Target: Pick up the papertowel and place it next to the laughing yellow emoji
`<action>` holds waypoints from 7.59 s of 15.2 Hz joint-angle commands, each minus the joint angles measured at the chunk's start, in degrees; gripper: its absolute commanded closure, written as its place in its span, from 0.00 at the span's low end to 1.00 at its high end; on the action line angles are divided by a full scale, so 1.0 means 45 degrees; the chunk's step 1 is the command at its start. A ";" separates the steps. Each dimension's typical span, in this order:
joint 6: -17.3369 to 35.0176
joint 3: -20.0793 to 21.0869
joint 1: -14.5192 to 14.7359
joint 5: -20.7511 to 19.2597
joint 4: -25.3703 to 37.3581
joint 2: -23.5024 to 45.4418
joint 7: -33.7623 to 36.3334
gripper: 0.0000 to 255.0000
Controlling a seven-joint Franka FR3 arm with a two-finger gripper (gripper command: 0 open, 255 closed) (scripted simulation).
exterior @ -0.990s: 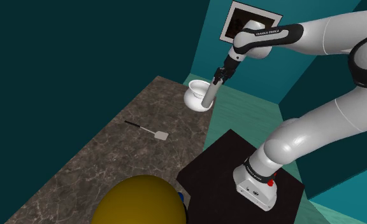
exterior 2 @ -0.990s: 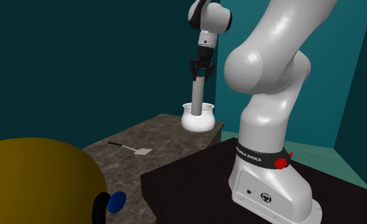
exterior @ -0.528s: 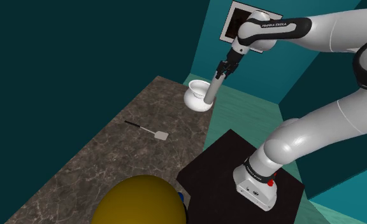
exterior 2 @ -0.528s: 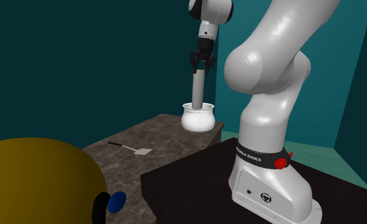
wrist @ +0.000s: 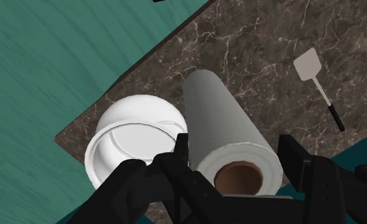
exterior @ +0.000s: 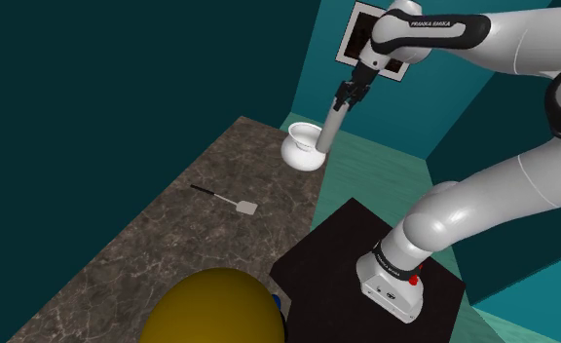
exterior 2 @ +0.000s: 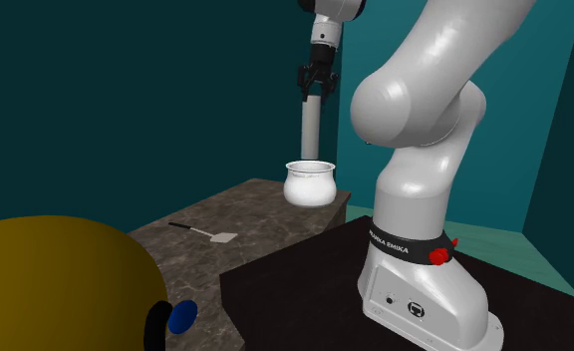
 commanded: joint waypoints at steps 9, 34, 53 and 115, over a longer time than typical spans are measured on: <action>-0.1705 0.0114 0.0051 0.0006 0.1686 -0.0025 0.0203 1.00; -0.3992 0.3320 0.0730 0.0564 0.0455 -0.3833 0.4103 1.00; -0.4588 0.8476 0.2271 0.3614 -0.0388 -0.6154 0.9685 1.00; -0.3034 2.8110 -0.8927 0.7463 1.1916 -0.4373 2.0373 1.00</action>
